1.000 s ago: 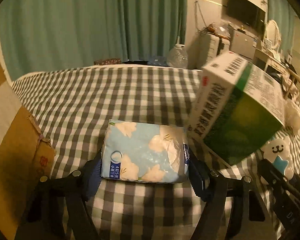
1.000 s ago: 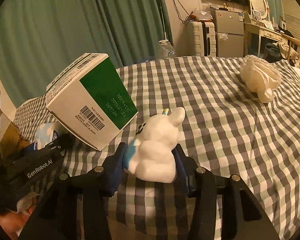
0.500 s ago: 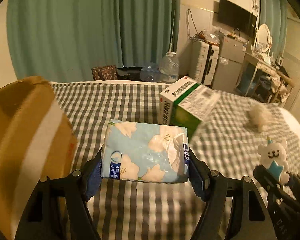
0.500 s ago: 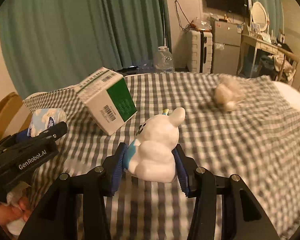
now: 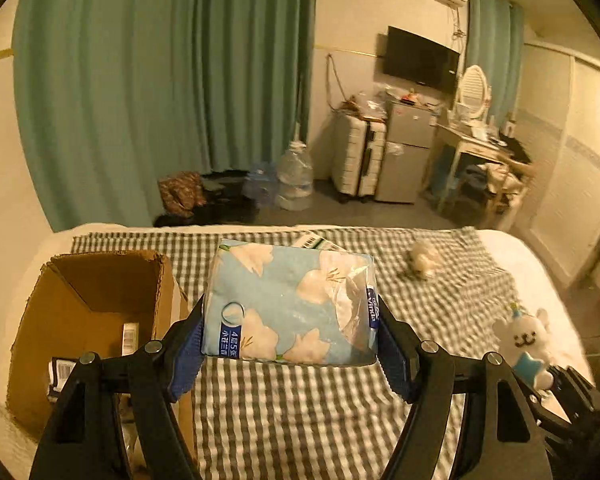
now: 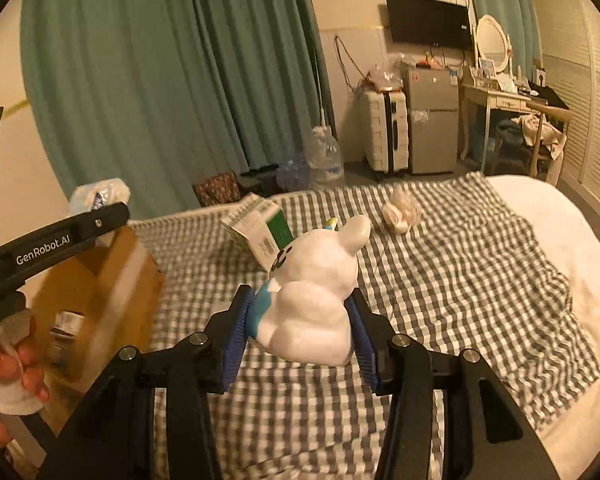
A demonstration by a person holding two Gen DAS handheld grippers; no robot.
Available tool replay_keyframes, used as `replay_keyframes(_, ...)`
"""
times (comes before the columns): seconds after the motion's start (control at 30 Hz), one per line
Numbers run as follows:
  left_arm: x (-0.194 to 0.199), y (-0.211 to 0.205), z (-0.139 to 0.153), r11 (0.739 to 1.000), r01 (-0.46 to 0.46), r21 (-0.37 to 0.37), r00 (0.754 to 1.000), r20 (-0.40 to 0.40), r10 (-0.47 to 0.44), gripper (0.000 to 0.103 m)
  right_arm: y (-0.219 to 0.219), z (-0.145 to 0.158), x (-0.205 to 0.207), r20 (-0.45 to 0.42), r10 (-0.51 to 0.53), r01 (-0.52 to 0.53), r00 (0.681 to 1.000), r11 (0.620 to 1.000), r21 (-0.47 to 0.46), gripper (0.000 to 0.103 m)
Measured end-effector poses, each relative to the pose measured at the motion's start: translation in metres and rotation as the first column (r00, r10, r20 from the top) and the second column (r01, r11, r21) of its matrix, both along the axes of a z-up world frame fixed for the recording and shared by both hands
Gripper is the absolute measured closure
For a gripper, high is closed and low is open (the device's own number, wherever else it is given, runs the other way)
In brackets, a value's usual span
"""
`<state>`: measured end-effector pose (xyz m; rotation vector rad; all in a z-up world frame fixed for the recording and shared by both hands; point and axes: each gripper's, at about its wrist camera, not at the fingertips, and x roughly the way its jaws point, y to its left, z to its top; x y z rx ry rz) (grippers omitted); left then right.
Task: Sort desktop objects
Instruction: 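Carry the plush toy and floral packet over the cardboard box with both grippers, then open both grippers to drop the plush toy and packet into the box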
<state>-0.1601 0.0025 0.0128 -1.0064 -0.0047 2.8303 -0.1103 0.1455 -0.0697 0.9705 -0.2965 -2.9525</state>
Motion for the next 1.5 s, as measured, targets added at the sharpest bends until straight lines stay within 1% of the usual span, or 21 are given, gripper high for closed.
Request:
replay_keyframes(0.07, 0.010, -0.006, 0.015, 1.000, -0.010, -0.019, 1.000, -0.017, 0.009, 0.027, -0.006, 0.017, 0.008, -0.019, 0.009, -0.009, 1.000, 1.000, 0.002, 0.057)
replay_keyframes(0.17, 0.025, -0.023, 0.039, 1.000, -0.018, 0.009, 0.999, -0.041, 0.019, 0.027, -0.020, 0.044, 0.019, -0.063, 0.022, -0.022, 0.998, 1.000, 0.012, 0.057)
replay_keyframes(0.27, 0.036, -0.041, 0.055, 0.999, -0.037, 0.003, 0.997, -0.060, 0.037, 0.027, -0.035, 0.067, 0.026, -0.104, 0.060, -0.060, 0.993, 0.998, 0.000, 0.057)
replay_keyframes(0.37, 0.044, -0.066, 0.061, 0.998, -0.068, 0.010, 0.995, -0.074, 0.068, 0.027, -0.060, 0.082, 0.032, -0.131, 0.097, -0.097, 0.987, 0.995, 0.010, 0.057)
replay_keyframes(0.47, 0.050, -0.095, 0.059, 0.994, -0.107, 0.020, 0.991, -0.077, 0.108, 0.027, -0.088, 0.084, 0.028, -0.130, 0.145, -0.143, 0.981, 0.989, 0.021, 0.057)
replay_keyframes(0.53, 0.052, -0.113, 0.052, 0.990, -0.135, 0.026, 0.988, -0.073, 0.137, 0.027, -0.107, 0.084, 0.023, -0.126, 0.175, -0.171, 0.977, 0.985, 0.038, 0.057)
replay_keyframes(0.63, 0.051, -0.141, 0.035, 0.985, -0.170, 0.041, 0.984, -0.053, 0.172, 0.027, -0.136, 0.075, 0.013, -0.112, 0.229, -0.227, 0.967, 0.973, 0.034, 0.057)
replay_keyframes(0.77, 0.049, -0.177, 0.006, 0.977, -0.214, 0.016, 0.977, -0.023, 0.214, 0.027, -0.183, 0.056, -0.005, -0.059, 0.304, -0.302, 0.951, 0.952, 0.043, 0.057)
replay_keyframes(0.87, 0.047, -0.203, -0.019, 0.967, -0.252, 0.044, 0.968, 0.022, 0.251, 0.027, -0.219, 0.039, -0.018, -0.022, 0.355, -0.353, 0.935, 0.934, 0.056, 0.057)
replay_keyframes(0.9, 0.046, -0.210, -0.029, 0.965, -0.258, 0.052, 0.966, 0.038, 0.256, 0.027, -0.224, 0.033, -0.019, -0.015, 0.362, -0.361, 0.932, 0.931, 0.054, 0.057)
replay_keyframes(1.0, 0.041, -0.222, -0.051, 0.962, -0.272, 0.029, 0.961, 0.054, 0.270, 0.027, -0.249, 0.014, -0.034, 0.028, 0.395, -0.395, 0.918, 0.918, 0.036, 0.057)
replay_keyframes(1.2, 0.035, -0.232, -0.073, 0.960, -0.278, 0.023, 0.958, 0.072, 0.276, 0.027, -0.273, -0.013, -0.060, 0.087, 0.403, -0.408, 0.911, 0.912, 0.044, 0.057)
replay_keyframes(1.27, 0.036, -0.235, -0.080, 0.958, -0.286, 0.013, 0.955, 0.081, 0.284, 0.025, -0.275, -0.019, -0.067, 0.098, 0.398, -0.403, 0.912, 0.914, 0.040, 0.057)
replay_keyframes(1.3, 0.037, -0.237, -0.082, 0.953, -0.303, 0.002, 0.950, 0.080, 0.302, 0.021, -0.275, -0.019, -0.069, 0.082, 0.390, -0.394, 0.917, 0.918, 0.040, 0.056)
replay_keyframes(1.33, 0.039, -0.239, -0.082, 0.948, -0.318, -0.006, 0.945, 0.077, 0.318, 0.012, -0.276, -0.017, -0.069, 0.064, 0.385, -0.388, 0.921, 0.921, 0.041, 0.056)
replay_keyframes(1.37, 0.039, -0.240, -0.081, 0.940, -0.340, -0.015, 0.938, 0.070, 0.340, 0.009, -0.275, -0.014, -0.068, 0.039, 0.389, -0.390, 0.920, 0.920, 0.044, 0.055)
replay_keyframes(1.4, 0.040, -0.240, -0.080, 0.933, -0.360, -0.019, 0.931, 0.059, 0.360, 0.005, -0.277, -0.012, -0.069, 0.029, 0.394, -0.395, 0.919, 0.917, 0.048, 0.051)
replay_keyframes(1.43, 0.041, -0.242, -0.078, 0.930, -0.367, -0.018, 0.929, 0.053, 0.367, 0.002, -0.280, -0.009, -0.067, 0.017, 0.391, -0.392, 0.920, 0.919, 0.054, 0.039)
replay_keyframes(1.5, 0.043, -0.244, -0.075, 0.923, -0.384, -0.025, 0.922, 0.044, 0.385, 0.000, -0.276, -0.002, -0.063, -0.032, 0.347, -0.345, 0.937, 0.936, 0.064, 0.026)
